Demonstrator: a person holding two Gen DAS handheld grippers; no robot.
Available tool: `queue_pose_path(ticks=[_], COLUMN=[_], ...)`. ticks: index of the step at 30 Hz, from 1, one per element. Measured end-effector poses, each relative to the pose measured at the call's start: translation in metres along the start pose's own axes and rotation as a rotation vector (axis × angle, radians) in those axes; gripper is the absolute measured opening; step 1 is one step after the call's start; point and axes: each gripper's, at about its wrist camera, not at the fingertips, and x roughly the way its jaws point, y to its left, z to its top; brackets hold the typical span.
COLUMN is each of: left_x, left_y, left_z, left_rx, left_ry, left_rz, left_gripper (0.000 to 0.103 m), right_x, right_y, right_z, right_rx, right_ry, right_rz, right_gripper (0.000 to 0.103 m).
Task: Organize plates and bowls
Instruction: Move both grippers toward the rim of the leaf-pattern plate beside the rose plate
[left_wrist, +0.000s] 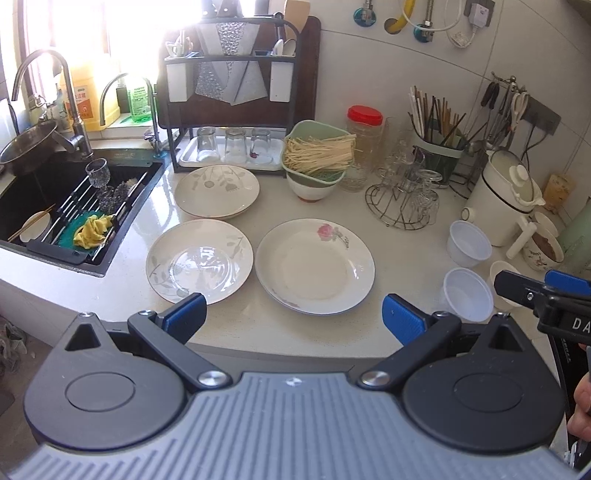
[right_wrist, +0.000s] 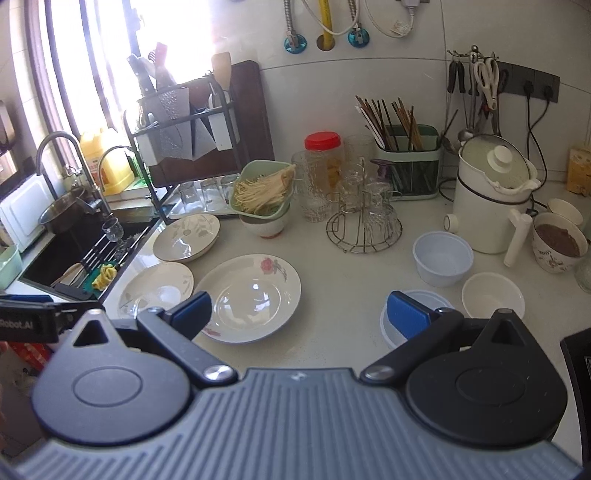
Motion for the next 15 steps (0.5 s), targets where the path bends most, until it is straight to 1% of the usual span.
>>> queue_pose_path(ticks=[2, 5, 10, 12, 15], left_x=[0.0, 0.002, 0.005, 0.006, 0.01], left_y=[0.001, 0.001, 0.005, 0.007, 0.011], left_z=[0.0, -0.004, -0.011, -0.014, -0.018], left_rx=[-0.01, -0.03, -0.059, -0.074, -0.094], left_ry=[-0.004, -0.006, 0.004, 0.0, 0.021], left_rz=[0.01, 0.026, 0.064, 0.076, 0.088], left_gripper=[0.103, 0.103, 0.103, 0.103, 0.103], right_x=[0.002, 0.003, 0.009, 0.011, 0.014], right_y=[0.001, 0.002, -0.001, -0.001, 0.0], right_z=[0.001, 0.002, 0.001, 0.0, -0.002], right_rx=[-0.024, -0.06, -0.068, -0.068, -0.07], right_ry=[0.006, 0.004, 0.003, 0.009, 0.013], right_rz=[0.018, 0.023, 0.04, 0.058, 0.088], right_gripper=[0.103, 0.103, 0.103, 0.103, 0.103])
